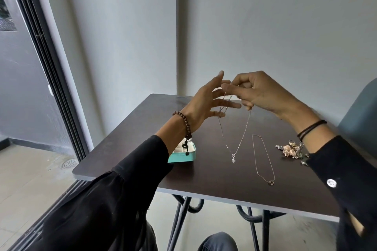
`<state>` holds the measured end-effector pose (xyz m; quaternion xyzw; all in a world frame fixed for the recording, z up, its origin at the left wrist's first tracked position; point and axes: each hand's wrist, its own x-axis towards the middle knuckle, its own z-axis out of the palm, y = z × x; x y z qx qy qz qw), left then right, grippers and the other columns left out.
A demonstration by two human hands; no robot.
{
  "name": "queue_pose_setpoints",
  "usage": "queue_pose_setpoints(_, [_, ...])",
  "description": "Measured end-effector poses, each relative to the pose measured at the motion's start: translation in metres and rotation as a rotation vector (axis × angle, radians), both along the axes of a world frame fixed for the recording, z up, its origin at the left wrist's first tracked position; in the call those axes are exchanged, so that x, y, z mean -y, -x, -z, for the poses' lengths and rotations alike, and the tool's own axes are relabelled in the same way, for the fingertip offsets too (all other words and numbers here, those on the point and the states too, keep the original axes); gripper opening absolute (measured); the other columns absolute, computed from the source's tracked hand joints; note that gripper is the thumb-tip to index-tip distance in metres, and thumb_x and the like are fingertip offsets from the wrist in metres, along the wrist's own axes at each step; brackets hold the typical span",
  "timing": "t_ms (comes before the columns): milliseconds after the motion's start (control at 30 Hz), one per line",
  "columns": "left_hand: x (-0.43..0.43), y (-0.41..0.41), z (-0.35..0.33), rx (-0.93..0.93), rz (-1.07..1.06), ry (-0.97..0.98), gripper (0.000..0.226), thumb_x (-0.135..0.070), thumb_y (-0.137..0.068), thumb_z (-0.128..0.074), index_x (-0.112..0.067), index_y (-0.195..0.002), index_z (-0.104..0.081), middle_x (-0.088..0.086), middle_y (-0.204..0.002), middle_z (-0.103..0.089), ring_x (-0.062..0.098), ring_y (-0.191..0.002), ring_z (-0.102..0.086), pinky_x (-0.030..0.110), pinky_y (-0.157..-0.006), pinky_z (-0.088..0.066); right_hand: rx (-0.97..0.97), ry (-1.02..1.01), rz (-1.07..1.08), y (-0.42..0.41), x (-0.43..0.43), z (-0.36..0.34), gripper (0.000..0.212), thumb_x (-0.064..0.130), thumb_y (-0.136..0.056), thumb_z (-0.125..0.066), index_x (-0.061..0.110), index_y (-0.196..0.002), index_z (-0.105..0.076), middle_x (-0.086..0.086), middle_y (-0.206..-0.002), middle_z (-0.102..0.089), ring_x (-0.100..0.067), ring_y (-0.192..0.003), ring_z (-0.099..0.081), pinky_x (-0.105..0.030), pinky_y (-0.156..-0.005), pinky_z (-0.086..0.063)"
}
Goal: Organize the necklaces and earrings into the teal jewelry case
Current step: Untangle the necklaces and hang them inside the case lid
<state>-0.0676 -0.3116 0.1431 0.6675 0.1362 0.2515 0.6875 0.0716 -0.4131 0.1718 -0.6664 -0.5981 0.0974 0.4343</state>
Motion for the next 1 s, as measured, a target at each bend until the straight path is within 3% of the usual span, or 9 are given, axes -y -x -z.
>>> queue_pose_setpoints(133, [0.001, 0.004, 0.001, -0.058, 0.013, -0.085, 0.055, -0.063, -0.100, -0.029, -0.019, -0.104, -0.061, 0.008, -0.121, -0.071, 0.018, -0.080, -0.063, 0.030, -0.065, -0.036, 0.053, -0.059, 0.134, -0.007, -0.007, 0.012, 0.044, 0.063, -0.083, -0.070, 0.020, -0.086, -0.067, 0.002, -0.053, -0.054, -0.012, -0.046, -0.047, -0.033, -0.068, -0.046])
queue_pose_setpoints(300, [-0.006, 0.005, 0.006, -0.125, -0.009, -0.103, 0.068, -0.069, -0.097, -0.027, -0.017, -0.128, -0.057, 0.007, -0.117, -0.073, 0.014, -0.070, -0.055, 0.027, -0.060, -0.035, -0.166, -0.096, 0.144, -0.011, -0.015, 0.029, 0.050, 0.061, -0.085, -0.069, 0.012, -0.093, -0.066, 0.010, -0.050, -0.052, -0.013, -0.046, -0.043, -0.032, -0.059, -0.044])
queue_pose_setpoints(400, [-0.008, 0.007, 0.008, -0.144, -0.011, -0.091, 0.070, -0.071, -0.096, -0.026, -0.018, -0.134, -0.054, 0.007, -0.117, -0.072, 0.014, -0.069, -0.054, 0.027, -0.059, -0.034, -0.281, -0.106, 0.137, -0.011, -0.016, 0.032, 0.045, 0.055, -0.089, -0.067, 0.010, -0.096, -0.066, 0.007, -0.055, -0.054, -0.016, -0.055, -0.052, -0.031, -0.058, -0.045])
queue_pose_setpoints(500, [-0.006, 0.008, 0.007, -0.075, -0.012, -0.016, 0.068, -0.068, -0.097, -0.028, -0.017, -0.133, -0.055, 0.006, -0.108, -0.069, 0.016, -0.074, -0.058, 0.030, -0.062, -0.035, -0.432, -0.075, 0.097, -0.009, -0.016, 0.040, 0.040, 0.052, -0.095, -0.061, 0.012, -0.092, -0.067, 0.005, -0.065, -0.062, -0.015, -0.053, -0.051, -0.030, -0.062, -0.048])
queue_pose_setpoints(600, [-0.005, 0.011, 0.004, 0.039, 0.027, 0.106, 0.067, -0.065, -0.098, -0.033, -0.014, -0.137, -0.051, 0.005, -0.116, -0.069, 0.021, -0.090, -0.065, 0.035, -0.068, -0.040, -0.545, -0.054, 0.095, -0.003, -0.018, 0.049, 0.038, 0.047, -0.101, -0.055, 0.013, -0.087, -0.067, 0.005, -0.057, -0.051, -0.013, -0.048, -0.042, -0.030, -0.060, -0.050])
queue_pose_setpoints(767, [0.000, 0.015, -0.003, 0.158, 0.034, 0.204, 0.064, -0.060, -0.099, -0.038, -0.014, -0.143, -0.042, 0.005, -0.128, -0.068, 0.029, -0.116, -0.065, 0.044, -0.085, -0.053, -0.619, -0.017, 0.039, 0.005, -0.015, 0.068, 0.042, 0.047, -0.103, -0.051, 0.010, -0.090, -0.066, -0.004, -0.066, -0.060, -0.021, -0.059, -0.055, -0.035, -0.066, -0.055])
queue_pose_setpoints(867, [-0.001, 0.015, -0.005, 0.223, -0.005, 0.253, 0.062, -0.057, -0.099, -0.041, -0.015, -0.144, -0.040, 0.004, -0.129, -0.067, 0.028, -0.117, -0.066, 0.046, -0.090, -0.054, -0.624, -0.002, 0.032, 0.010, -0.012, 0.077, 0.048, 0.053, -0.098, -0.054, 0.007, -0.095, -0.068, -0.006, -0.073, -0.067, -0.022, -0.066, -0.064, -0.034, -0.070, -0.057])
queue_pose_setpoints(1000, [-0.005, 0.014, -0.003, 0.280, -0.054, 0.305, 0.059, -0.053, -0.098, -0.047, -0.016, -0.143, -0.041, 0.004, -0.130, -0.067, 0.029, -0.116, -0.066, 0.054, -0.097, -0.052, -0.596, 0.047, 0.028, 0.014, -0.011, 0.092, 0.042, 0.048, -0.090, -0.068, 0.007, -0.097, -0.070, -0.008, -0.079, -0.072, -0.022, -0.072, -0.068, -0.039, -0.082, -0.057])
